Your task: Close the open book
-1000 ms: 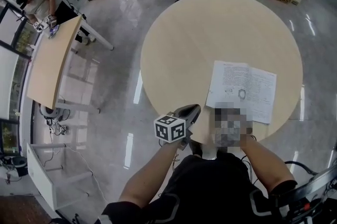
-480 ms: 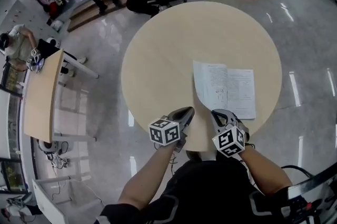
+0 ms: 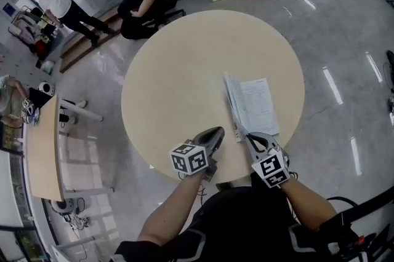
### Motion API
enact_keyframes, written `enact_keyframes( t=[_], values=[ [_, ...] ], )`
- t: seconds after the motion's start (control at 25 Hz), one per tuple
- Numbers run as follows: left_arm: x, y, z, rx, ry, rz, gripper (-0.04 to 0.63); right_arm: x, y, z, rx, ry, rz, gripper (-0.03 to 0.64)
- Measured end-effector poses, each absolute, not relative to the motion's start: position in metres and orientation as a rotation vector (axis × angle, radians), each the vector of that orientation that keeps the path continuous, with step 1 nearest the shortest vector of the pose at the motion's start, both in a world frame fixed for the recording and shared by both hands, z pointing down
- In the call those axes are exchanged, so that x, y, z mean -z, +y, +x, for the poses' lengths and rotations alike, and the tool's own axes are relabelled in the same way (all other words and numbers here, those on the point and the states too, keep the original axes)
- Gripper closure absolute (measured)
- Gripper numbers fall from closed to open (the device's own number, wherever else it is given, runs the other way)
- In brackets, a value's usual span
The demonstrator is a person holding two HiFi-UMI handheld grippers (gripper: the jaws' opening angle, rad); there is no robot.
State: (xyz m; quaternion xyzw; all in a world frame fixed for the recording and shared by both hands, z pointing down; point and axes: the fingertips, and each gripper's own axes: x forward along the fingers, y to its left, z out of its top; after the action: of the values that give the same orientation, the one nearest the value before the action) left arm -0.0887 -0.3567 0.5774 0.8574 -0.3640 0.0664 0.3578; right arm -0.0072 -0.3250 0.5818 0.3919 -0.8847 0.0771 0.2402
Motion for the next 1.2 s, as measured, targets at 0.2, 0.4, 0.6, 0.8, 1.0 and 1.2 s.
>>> enact_keyframes(
  t=[0.2, 0.4, 0.6, 0.8, 1.0, 1.2],
  values=[
    [-0.575, -0.354, -0.067, -0.223, -0.89, 2.217, 0.601, -0.585, -0.324, 0.027, -0.324, -2.429, 1.188, 0.612],
    [-0.582, -0.346, -0.059, -0.284, -0.884, 2.195, 0.601, -0.601, -0.324, 0.063, -0.492, -2.408, 1.302, 0.612],
    [-0.587, -0.338, -0.055, -0.348, -0.86, 2.193, 0.601, -0.626, -0.323, 0.088, -0.644, -2.38, 1.384, 0.612],
    [-0.602, -0.329, -0.041, -0.408, -0.835, 2.187, 0.601, -0.653, -0.324, 0.115, -0.784, -2.349, 1.439, 0.612],
    [-0.606, -0.33, -0.03, -0.409, -0.822, 2.185, 0.601, -0.67, -0.325, 0.126, -0.946, -2.309, 1.469, 0.612],
    [-0.608, -0.332, -0.032, -0.384, -0.831, 2.175, 0.601, -0.682, -0.327, 0.134, -1.027, -2.248, 1.461, 0.611]
  ],
)
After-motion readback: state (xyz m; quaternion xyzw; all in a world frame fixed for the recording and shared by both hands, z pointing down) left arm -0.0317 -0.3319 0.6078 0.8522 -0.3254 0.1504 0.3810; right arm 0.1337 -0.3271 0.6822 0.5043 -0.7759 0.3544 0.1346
